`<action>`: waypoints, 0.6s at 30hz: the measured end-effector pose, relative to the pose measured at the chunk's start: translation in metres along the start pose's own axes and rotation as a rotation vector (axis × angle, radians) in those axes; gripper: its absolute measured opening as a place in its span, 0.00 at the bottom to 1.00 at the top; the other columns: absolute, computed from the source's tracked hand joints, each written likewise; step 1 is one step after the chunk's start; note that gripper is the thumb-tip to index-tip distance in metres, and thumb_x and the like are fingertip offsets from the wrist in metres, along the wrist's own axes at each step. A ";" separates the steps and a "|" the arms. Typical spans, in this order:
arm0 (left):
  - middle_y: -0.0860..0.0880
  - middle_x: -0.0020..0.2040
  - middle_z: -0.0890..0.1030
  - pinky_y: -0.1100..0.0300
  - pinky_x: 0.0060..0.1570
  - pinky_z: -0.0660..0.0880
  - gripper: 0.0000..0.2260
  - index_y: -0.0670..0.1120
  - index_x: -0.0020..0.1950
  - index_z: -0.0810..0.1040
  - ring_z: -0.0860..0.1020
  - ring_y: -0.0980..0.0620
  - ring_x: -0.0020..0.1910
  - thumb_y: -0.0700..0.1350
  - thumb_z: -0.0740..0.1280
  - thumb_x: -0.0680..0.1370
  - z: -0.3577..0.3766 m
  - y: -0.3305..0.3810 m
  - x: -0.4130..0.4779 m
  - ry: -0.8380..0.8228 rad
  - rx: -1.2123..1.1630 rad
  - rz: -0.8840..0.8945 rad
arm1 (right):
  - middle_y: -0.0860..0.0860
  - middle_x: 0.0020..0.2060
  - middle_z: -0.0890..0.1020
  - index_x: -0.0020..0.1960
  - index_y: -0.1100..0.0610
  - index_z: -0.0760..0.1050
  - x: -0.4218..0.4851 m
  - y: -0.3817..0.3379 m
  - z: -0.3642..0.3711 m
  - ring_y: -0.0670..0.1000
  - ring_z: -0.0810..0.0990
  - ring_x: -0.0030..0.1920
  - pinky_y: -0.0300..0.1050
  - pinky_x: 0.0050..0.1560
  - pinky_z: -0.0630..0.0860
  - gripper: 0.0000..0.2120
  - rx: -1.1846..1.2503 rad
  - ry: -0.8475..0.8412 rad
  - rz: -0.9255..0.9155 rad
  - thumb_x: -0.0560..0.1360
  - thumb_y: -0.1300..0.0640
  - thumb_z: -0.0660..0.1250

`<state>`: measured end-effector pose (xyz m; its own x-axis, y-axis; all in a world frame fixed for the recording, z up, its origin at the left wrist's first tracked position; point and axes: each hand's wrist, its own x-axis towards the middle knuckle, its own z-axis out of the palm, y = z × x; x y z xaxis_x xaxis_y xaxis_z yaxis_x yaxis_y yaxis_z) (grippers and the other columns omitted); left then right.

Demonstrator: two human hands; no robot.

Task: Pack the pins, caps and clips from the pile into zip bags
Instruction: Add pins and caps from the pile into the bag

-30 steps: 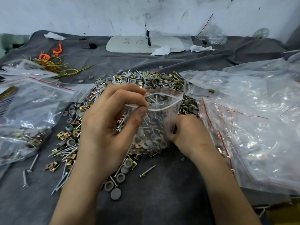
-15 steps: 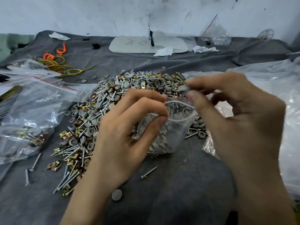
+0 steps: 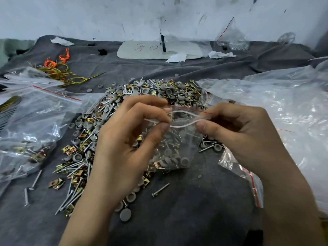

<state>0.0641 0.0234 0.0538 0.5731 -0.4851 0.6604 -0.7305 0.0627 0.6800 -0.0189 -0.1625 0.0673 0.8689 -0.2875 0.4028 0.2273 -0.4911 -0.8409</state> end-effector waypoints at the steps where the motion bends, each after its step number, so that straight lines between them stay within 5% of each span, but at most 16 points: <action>1: 0.51 0.61 0.77 0.55 0.50 0.77 0.03 0.52 0.50 0.78 0.78 0.47 0.60 0.46 0.65 0.78 -0.001 0.000 0.001 0.000 0.007 -0.007 | 0.43 0.36 0.84 0.44 0.45 0.82 0.000 0.001 0.000 0.45 0.82 0.36 0.42 0.39 0.80 0.08 0.019 -0.002 -0.015 0.67 0.45 0.71; 6: 0.56 0.47 0.80 0.64 0.48 0.77 0.12 0.64 0.55 0.77 0.81 0.55 0.48 0.46 0.70 0.77 -0.006 -0.006 0.000 0.015 -0.036 -0.078 | 0.40 0.32 0.83 0.40 0.49 0.81 0.002 0.005 0.000 0.39 0.81 0.33 0.29 0.35 0.75 0.03 0.114 0.043 -0.021 0.67 0.53 0.70; 9: 0.55 0.41 0.78 0.69 0.47 0.74 0.19 0.68 0.57 0.76 0.79 0.60 0.43 0.44 0.71 0.74 -0.008 -0.013 -0.002 0.076 -0.040 -0.151 | 0.44 0.32 0.84 0.39 0.49 0.82 0.003 0.008 -0.001 0.42 0.82 0.34 0.35 0.39 0.79 0.03 0.131 0.079 0.008 0.65 0.53 0.71; 18: 0.54 0.45 0.84 0.70 0.47 0.74 0.15 0.63 0.60 0.76 0.82 0.56 0.46 0.46 0.69 0.77 -0.009 -0.010 0.000 0.124 -0.103 -0.210 | 0.45 0.34 0.85 0.43 0.54 0.83 0.002 0.011 -0.005 0.44 0.84 0.37 0.31 0.41 0.77 0.07 0.187 0.053 0.028 0.64 0.56 0.71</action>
<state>0.0742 0.0305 0.0496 0.7539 -0.3864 0.5313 -0.5529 0.0636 0.8308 -0.0171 -0.1729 0.0607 0.8529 -0.3444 0.3924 0.2852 -0.3222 -0.9027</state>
